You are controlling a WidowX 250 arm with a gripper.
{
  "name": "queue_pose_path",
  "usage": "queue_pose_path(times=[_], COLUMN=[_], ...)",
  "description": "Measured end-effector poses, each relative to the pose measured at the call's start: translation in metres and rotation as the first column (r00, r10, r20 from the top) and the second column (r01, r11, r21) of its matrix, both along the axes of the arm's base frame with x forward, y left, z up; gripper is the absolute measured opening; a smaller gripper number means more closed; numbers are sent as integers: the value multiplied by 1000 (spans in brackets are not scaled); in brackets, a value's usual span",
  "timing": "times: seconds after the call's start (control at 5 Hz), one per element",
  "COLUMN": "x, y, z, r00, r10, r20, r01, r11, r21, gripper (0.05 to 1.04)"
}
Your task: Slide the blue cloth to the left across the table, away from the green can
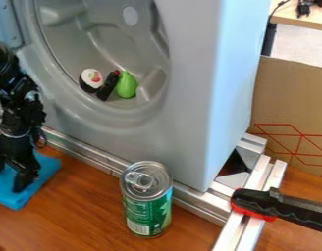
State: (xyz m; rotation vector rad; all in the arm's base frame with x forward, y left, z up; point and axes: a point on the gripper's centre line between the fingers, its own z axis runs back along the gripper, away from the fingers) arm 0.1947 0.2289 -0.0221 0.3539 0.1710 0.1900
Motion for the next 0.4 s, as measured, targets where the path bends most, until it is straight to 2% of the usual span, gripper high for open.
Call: queue_pose_path(times=[0.2,0.4], x=[-2,-21], y=[3,-22], z=[0,4], r00=[1000,997], r10=[-20,-58], r20=[2,57], r01=[20,65], r11=[1000,989], r21=[-22,-132], gripper=[1001,1000])
